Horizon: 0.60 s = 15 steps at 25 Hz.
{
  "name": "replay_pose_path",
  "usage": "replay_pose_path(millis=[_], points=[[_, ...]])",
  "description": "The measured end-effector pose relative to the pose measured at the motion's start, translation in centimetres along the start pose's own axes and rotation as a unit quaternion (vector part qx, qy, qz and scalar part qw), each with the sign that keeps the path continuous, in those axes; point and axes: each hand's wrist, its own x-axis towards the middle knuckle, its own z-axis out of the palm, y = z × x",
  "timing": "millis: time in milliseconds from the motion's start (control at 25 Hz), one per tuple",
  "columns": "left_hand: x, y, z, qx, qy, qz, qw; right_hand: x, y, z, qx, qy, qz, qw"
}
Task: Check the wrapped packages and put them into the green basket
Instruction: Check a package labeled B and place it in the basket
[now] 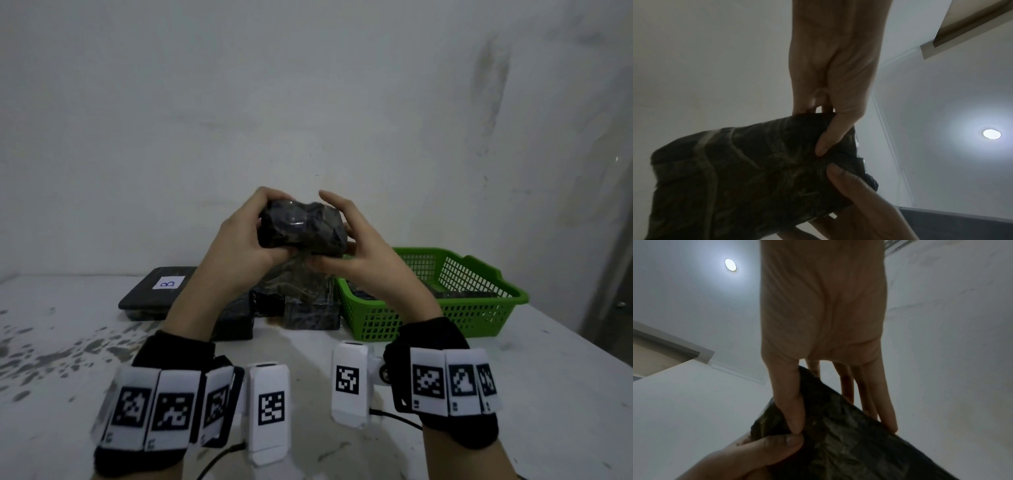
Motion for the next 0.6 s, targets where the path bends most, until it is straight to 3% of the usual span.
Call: replay_pose_path(millis=[200, 360, 480, 600], points=[[0.1, -0.3, 0.4, -0.006, -0.021, -0.012, 1.0, 0.3, -0.1, 0.5, -0.008, 0.108, -0.029, 0.994], [0.3, -1.1, -0.2, 0.089, 0.034, -0.115, 0.989, 0.4, 0.1, 0.1, 0.103, 0.192, 0.017, 0.976], [0.1, -1.9, -1.0, 0.032, 0.053, -0.164, 0.985, 0.5, 0.3, -0.5, 0.277, 0.185, 0.108, 0.937], [0.2, -2.0, -1.1, 0.009, 0.094, -0.144, 0.985, 0.5, 0.6, -0.9, 0.326, 0.156, 0.152, 0.92]])
